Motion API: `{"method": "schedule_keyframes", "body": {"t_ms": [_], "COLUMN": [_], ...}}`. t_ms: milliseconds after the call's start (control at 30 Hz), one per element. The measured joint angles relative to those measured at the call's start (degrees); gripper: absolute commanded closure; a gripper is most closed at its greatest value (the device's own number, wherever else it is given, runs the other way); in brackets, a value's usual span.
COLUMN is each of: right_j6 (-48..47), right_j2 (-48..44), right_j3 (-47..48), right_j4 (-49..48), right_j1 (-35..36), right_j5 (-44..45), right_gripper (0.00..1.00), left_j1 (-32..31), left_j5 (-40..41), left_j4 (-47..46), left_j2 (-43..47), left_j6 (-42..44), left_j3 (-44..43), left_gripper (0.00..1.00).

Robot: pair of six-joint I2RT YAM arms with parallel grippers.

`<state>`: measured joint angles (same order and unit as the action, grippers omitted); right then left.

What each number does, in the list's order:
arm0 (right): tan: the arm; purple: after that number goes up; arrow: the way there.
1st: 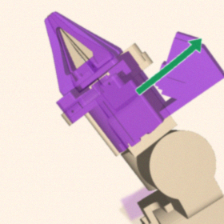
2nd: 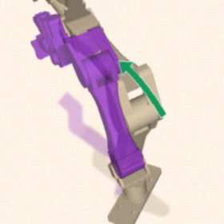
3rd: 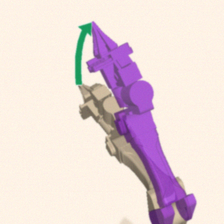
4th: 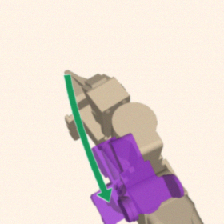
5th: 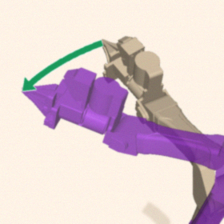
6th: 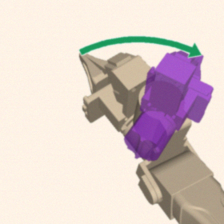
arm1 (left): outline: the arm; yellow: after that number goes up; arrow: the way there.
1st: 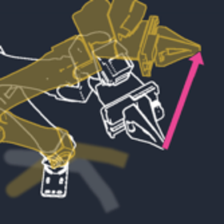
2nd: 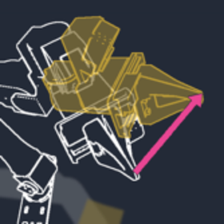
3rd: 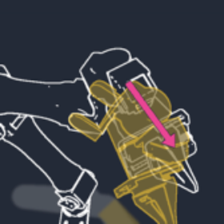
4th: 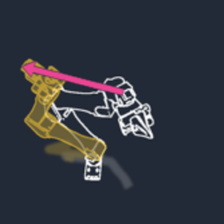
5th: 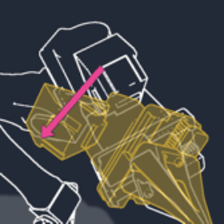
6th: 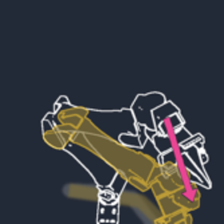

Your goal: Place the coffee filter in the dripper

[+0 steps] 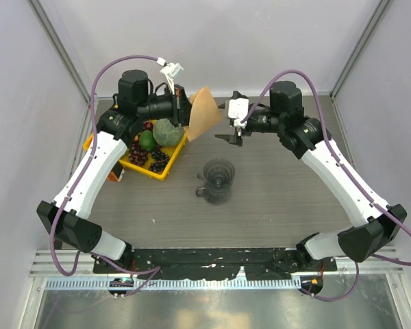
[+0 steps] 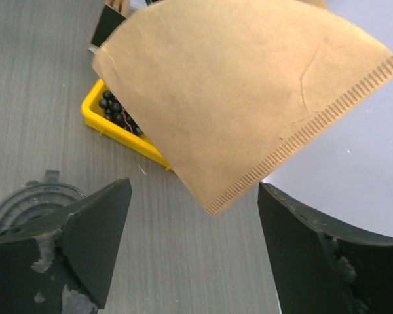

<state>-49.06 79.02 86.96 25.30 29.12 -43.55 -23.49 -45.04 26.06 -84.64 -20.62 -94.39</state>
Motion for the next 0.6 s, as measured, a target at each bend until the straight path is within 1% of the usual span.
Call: {"method": "schedule_keyframes", "body": {"t_ms": [33, 67, 167, 233, 300, 367, 400, 467, 500, 600], "right_j6": [0.0, 0.0, -0.1, -0.1, -0.2, -0.3, -0.3, -0.3, -0.3, -0.2], "right_j2": [0.2, 0.3, 1.1, 1.6, 2.0, 2.3, 2.5, 2.6, 2.6, 2.6], "right_j3": [0.0, 0.0, 0.0, 0.0, 0.0, 0.0, 0.0, 0.0, 0.0, 0.0], "right_j4": [0.0, -0.1, -0.8, -1.5, -2.1, -2.9, -3.4, -4.2, -4.6, -5.7], "right_j1": [0.0, 0.0, 0.0, 0.3, 0.7, 1.4, 1.8, 2.4, 2.6, 2.9], "right_j5": [0.6, 1.4, 3.8, 5.3, 6.9, 8.2, 8.8, 9.6, 10.0, 10.9], "right_gripper": [0.04, 0.02, 0.02, 0.04, 0.08, 0.14, 0.19, 0.27, 0.28, 0.38], "left_j1": [0.0, 0.0, 0.0, 0.1, 0.2, 0.2, 0.2, 0.3, 0.3, 0.3], "left_j5": [0.0, 0.0, 0.0, 0.0, 0.0, 0.3, 0.5, 0.8, 1.0, 1.6], "left_j4": [-0.3, -0.8, -1.3, -1.4, -1.4, -1.4, -1.4, -1.3, -1.2, -1.2], "left_j2": [0.0, 0.0, 0.0, -0.2, -0.8, -1.5, -1.8, -2.1, -2.1, -2.1], "left_j6": [-0.5, -1.4, -3.2, -4.3, -5.2, -6.0, -6.3, -6.6, -6.9, -7.3], "left_j3": [0.0, 0.0, 0.0, -0.1, -0.8, -1.5, -1.7, -1.7, -1.7, -1.7], "left_gripper": [1.00, 1.00, 1.00, 1.00, 1.00, 1.00, 1.00, 1.00, 1.00, 1.00]}}
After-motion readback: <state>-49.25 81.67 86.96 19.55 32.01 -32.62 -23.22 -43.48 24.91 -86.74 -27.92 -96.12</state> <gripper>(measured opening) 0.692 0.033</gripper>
